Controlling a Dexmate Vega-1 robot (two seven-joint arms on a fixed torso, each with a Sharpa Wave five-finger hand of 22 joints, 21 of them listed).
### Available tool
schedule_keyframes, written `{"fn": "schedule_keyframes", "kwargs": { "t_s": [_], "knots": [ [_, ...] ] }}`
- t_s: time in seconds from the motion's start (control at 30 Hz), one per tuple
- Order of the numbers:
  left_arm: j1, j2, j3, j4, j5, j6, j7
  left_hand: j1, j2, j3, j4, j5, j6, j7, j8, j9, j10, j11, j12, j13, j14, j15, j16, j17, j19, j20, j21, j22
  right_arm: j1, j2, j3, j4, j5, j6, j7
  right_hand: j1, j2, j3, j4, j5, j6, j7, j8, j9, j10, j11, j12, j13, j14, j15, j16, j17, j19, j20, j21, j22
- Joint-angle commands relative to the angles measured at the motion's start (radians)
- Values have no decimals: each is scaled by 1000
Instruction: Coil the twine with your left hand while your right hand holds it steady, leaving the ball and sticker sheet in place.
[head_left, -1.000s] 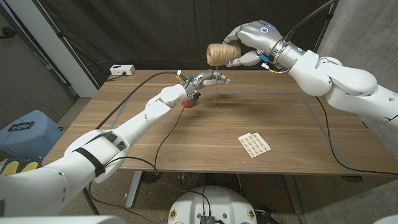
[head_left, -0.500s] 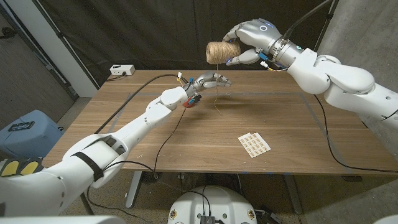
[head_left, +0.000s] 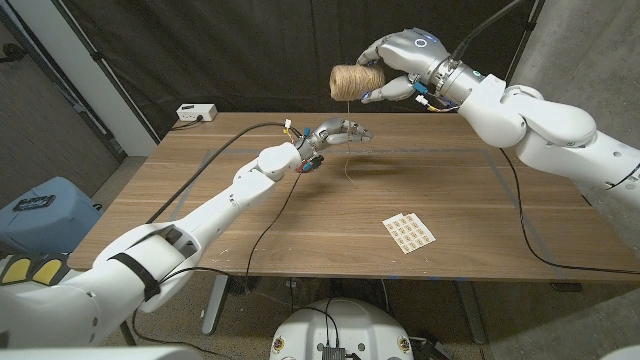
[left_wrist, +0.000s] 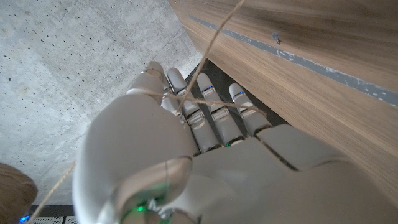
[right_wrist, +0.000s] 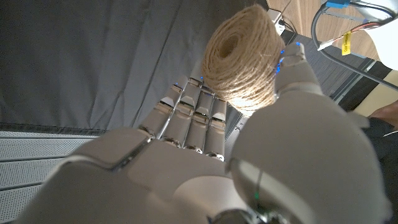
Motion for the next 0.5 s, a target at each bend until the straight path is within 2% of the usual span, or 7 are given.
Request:
{"fn": "schedule_keyframes", "kwargs": {
  "t_s": [0.03, 0.5],
  "knots": [
    [28, 21, -3, -45, -5, 8, 11, 6, 5, -2, 2, 6, 2, 2, -2, 5, 1, 3, -3, 2, 2, 5, -3, 3, 2, 1, 0, 1, 42, 60, -33, 26, -12, -48, 37, 119, 128, 4, 2, 5, 180, -179, 9, 2, 151, -147, 4, 0, 8, -135, -7, 2, -1, -12, -1, 3],
    [18, 20, -3, 28, -37, -74, -61, 6, 5, -3, 2, 6, 2, 1, -2, 5, -1, 2, -4, 3, 3, 5, -3, 3, 3, 1, 1, 1, 115, 169, -107, 19, -72, -141, 110, 118, 127, 1, 1, 5, 178, -178, 7, 2, 149, -146, 2, 2, 10, -136, -6, 6, -1, -12, -1, 3]
  ]
}}
